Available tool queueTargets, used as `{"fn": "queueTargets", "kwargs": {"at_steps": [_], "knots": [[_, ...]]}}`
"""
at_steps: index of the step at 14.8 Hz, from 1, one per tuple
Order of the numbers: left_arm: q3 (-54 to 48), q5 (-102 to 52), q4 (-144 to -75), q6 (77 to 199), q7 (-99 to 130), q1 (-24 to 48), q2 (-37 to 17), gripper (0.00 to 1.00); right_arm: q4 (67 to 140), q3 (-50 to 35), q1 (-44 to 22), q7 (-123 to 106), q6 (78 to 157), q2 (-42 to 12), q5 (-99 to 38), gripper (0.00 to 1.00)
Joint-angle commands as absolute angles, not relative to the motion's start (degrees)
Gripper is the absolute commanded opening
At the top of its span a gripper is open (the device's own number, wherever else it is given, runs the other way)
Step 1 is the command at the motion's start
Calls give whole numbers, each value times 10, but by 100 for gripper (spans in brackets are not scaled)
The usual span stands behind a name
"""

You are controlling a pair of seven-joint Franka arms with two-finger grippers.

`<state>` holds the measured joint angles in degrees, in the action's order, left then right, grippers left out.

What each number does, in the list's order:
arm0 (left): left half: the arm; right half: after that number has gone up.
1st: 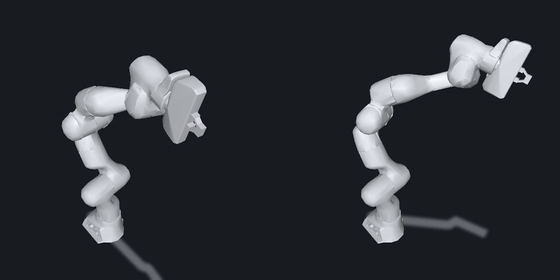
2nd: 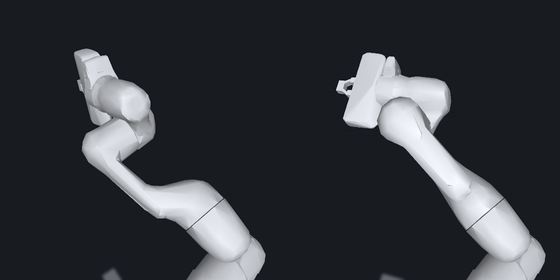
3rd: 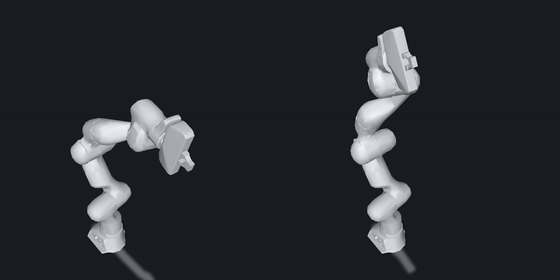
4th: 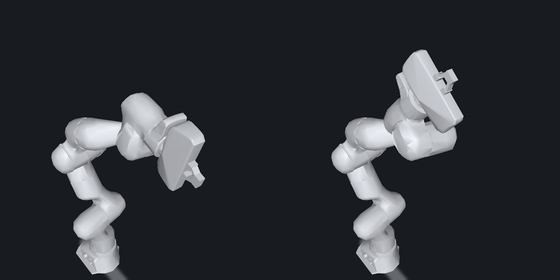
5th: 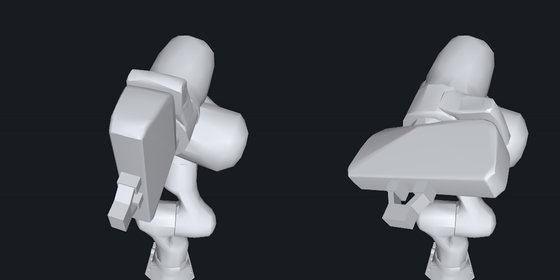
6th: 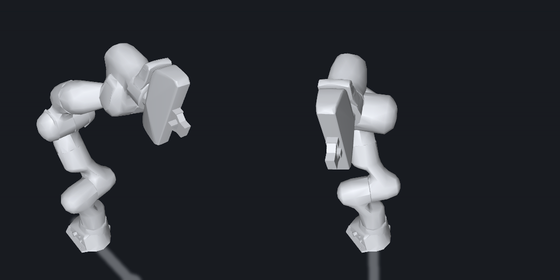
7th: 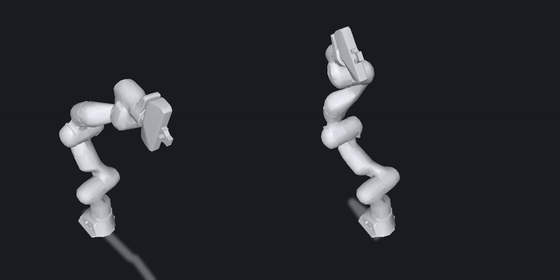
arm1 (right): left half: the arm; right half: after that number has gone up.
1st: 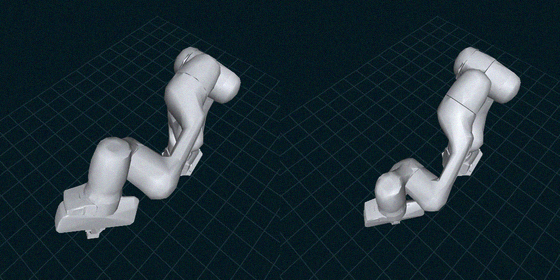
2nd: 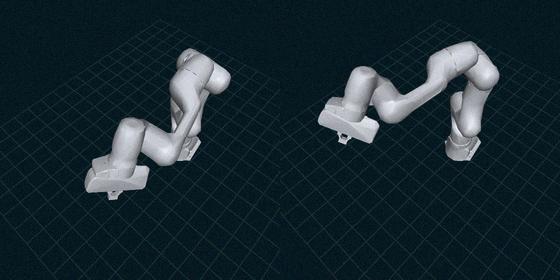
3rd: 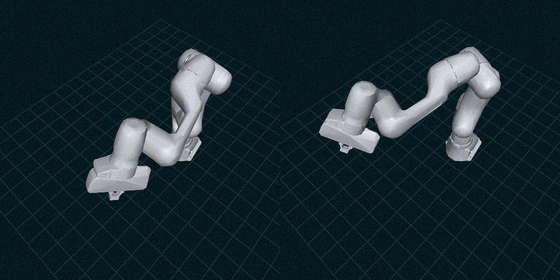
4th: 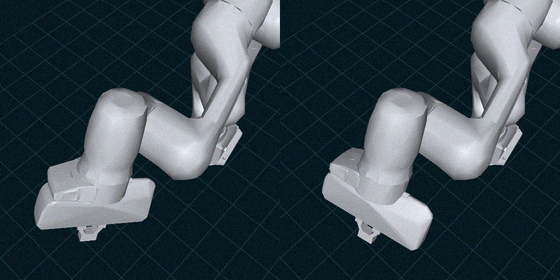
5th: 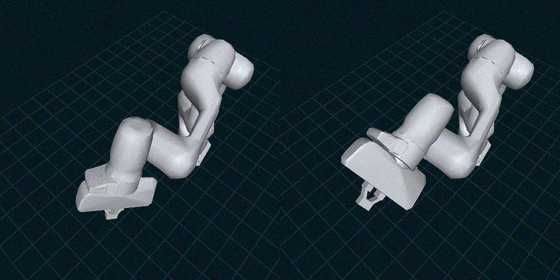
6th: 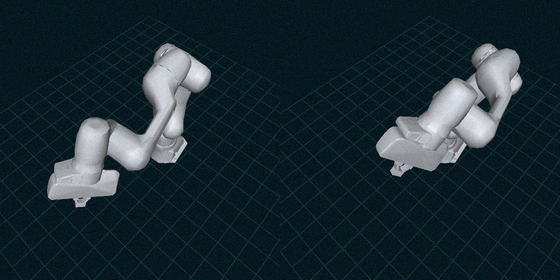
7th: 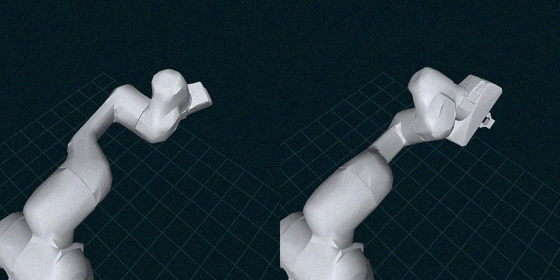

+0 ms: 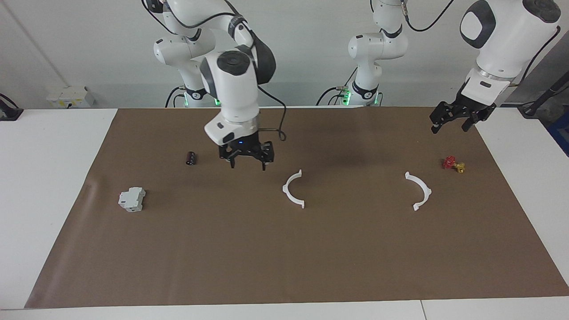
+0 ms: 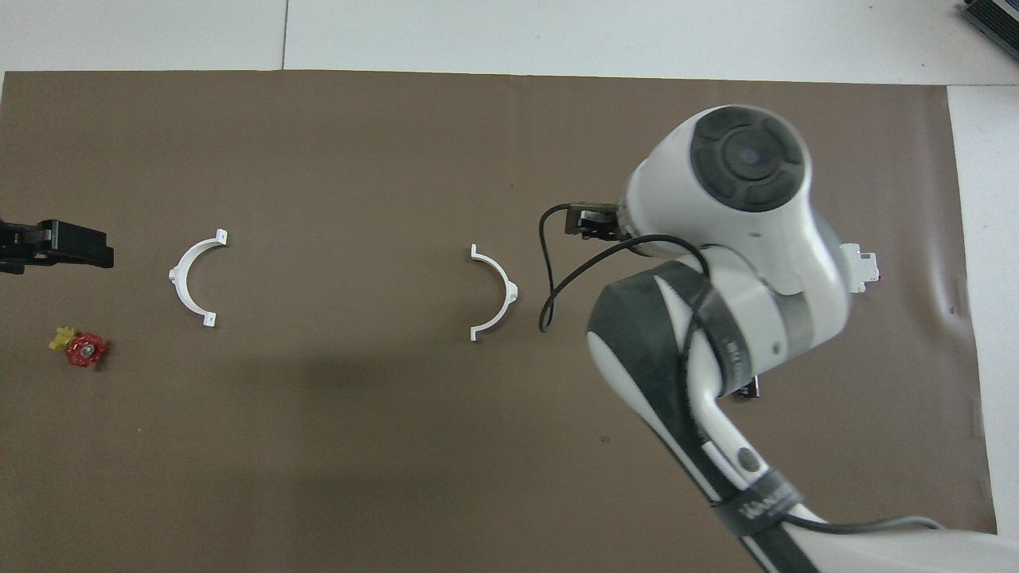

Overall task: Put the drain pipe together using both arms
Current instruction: 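Open the right gripper and withdraw it to its rest spot, then grasp the other white half-ring with the left gripper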

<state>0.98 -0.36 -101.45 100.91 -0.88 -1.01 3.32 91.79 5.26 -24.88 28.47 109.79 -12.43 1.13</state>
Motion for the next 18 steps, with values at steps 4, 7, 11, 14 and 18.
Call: {"fn": "queueTargets", "kwargs": {"at_steps": [4,7,11,14,18], "knots": [[9,-4,-1168,1163,64,-25,61,100,936,44,-93,128,989,-57,10,100],[9,-4,-1206,1201,91,-25,41,100,935,44,-41,73,951,-33,11,100],[9,-1,-1288,1321,163,-35,19,100,886,45,-16,39,872,-16,16,100],[8,-1,-1339,1398,165,-54,8,100,916,41,-23,43,881,12,16,100],[9,-1,-1335,1463,244,-39,-60,100,917,41,-18,41,888,12,8,100]]}}
